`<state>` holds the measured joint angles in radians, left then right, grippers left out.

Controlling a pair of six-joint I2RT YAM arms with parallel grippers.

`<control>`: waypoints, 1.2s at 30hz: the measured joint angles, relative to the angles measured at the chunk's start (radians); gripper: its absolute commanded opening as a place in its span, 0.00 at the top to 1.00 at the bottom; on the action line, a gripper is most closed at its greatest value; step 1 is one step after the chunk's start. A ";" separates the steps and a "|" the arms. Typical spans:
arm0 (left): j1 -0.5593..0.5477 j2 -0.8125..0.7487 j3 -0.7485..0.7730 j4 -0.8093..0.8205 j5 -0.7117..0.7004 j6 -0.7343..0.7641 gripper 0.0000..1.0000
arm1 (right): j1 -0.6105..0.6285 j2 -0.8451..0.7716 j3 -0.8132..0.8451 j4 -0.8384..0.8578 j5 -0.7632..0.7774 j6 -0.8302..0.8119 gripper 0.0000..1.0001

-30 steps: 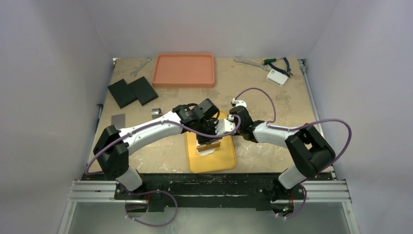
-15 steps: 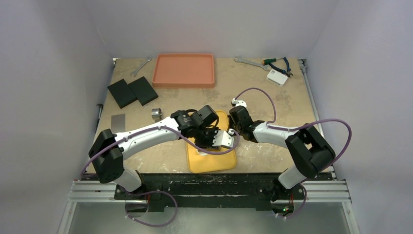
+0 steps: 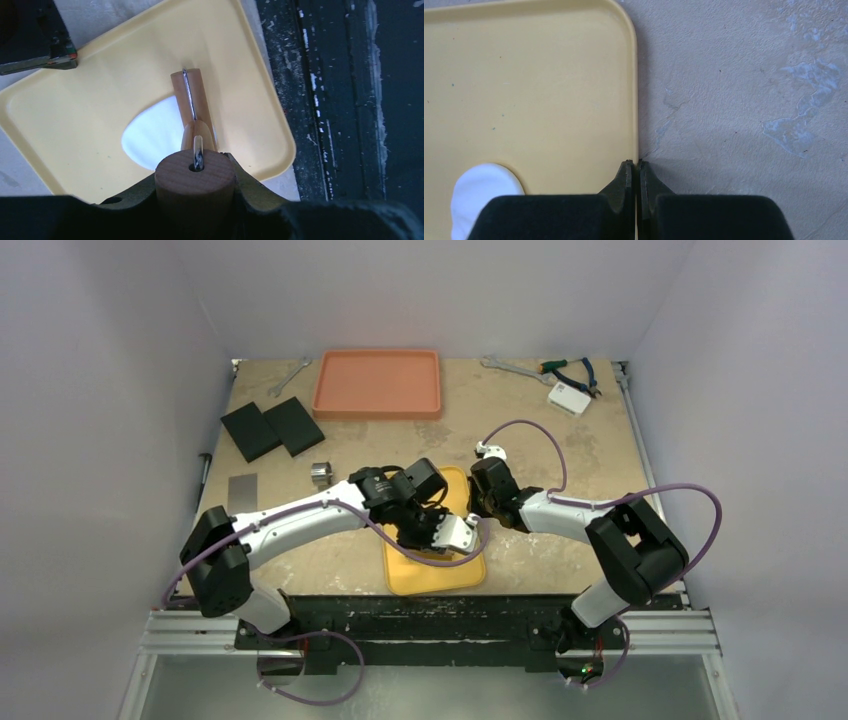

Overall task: Roll out the dumpling wrappers from the dough
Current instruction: Flatten out the dough on the work surface.

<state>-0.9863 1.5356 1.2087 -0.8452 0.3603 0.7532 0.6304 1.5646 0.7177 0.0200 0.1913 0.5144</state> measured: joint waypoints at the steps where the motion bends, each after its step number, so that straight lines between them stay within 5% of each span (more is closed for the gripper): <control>1: -0.001 -0.001 0.000 -0.005 0.005 0.000 1.00 | 0.000 0.000 0.000 0.000 0.000 0.000 1.00; 17: 0.027 0.000 0.059 -0.156 0.089 -0.112 1.00 | 0.000 0.000 0.000 0.000 0.000 0.000 1.00; 25: 0.115 0.005 0.200 -0.032 -0.089 -0.274 1.00 | 0.000 0.000 0.000 0.000 0.000 0.000 1.00; 36: 0.055 0.055 0.054 0.072 -0.152 -0.271 1.00 | 0.000 0.000 0.000 0.000 0.000 0.000 1.00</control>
<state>-0.9318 1.5906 1.2629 -0.7727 0.2081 0.4824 0.6304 1.5646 0.7177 0.0200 0.1913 0.5148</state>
